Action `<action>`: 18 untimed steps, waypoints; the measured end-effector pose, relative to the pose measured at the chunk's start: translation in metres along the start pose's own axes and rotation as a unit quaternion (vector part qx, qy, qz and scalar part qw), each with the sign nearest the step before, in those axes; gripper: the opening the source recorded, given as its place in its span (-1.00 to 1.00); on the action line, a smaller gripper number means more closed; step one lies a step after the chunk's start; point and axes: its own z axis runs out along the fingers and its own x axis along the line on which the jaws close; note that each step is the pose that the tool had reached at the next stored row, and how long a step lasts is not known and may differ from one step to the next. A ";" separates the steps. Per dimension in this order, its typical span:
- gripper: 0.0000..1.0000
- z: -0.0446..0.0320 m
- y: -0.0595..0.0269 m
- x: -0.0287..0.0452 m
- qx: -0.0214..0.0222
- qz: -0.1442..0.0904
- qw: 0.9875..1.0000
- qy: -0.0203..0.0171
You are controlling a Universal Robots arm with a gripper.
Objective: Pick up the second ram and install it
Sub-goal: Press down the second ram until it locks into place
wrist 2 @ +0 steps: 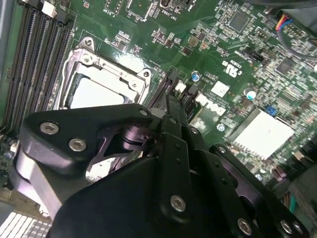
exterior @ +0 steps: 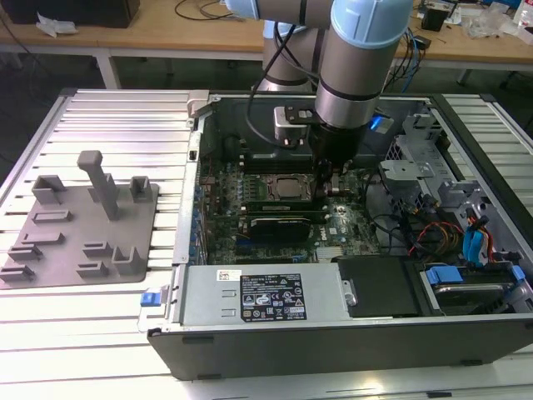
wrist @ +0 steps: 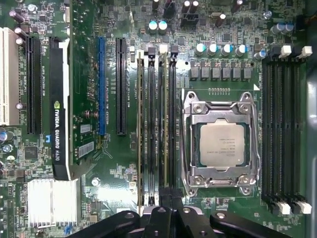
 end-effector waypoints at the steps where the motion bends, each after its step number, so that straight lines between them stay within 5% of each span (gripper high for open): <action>1: -0.84 -0.0042 0.0000 -0.0001 0.000 0.000 1.000 0.000; 11: -0.84 -0.0097 0.0017 -0.0003 0.000 0.000 1.000 0.001; 18: -0.84 -0.0096 0.0221 -0.0001 0.000 0.000 1.000 0.001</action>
